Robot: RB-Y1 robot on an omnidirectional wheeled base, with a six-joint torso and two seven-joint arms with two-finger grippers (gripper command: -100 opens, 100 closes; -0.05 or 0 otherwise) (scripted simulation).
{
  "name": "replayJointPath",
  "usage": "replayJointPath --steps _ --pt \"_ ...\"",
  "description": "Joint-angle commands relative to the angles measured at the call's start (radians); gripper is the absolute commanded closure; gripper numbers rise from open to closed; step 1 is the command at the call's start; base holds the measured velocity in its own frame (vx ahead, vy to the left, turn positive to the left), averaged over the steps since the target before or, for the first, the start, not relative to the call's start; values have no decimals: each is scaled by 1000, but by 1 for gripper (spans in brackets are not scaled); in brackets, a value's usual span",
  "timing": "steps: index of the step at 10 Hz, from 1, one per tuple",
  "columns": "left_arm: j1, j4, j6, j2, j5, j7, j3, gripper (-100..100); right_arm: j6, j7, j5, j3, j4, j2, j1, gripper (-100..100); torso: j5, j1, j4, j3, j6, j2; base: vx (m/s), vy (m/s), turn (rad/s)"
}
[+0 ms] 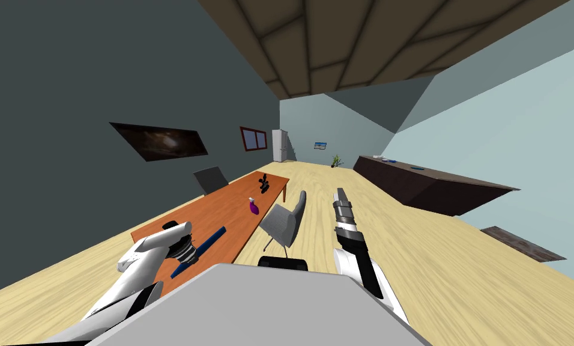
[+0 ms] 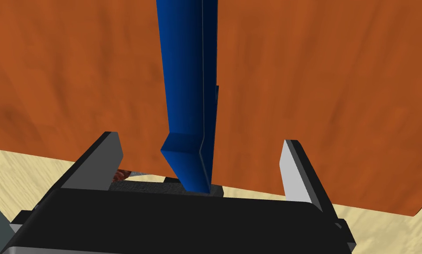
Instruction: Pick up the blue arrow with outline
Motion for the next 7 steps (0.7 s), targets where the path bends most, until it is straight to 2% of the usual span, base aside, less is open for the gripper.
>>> replayJointPath --steps 1,3,4,7 --pt "0 0 0 0 0 0 0 -100 0 0 0 0 0 0 0 0 0 0 0 0 0 0 1 5 -14" --pt "0 0 0 0 0 0 0 -100 0 0 0 0 0 0 0 0 0 0 0 0 0 0 0 0 0" --pt "13 15 28 10 1 8 12 -100 0 0 0 0 0 0 0 0 0 0 0 0 0 0 8 46 -132" --pt "26 33 55 20 2 16 23 -100 0 0 0 0 0 0 0 0 1 3 0 0 0 0 8 40 -116"
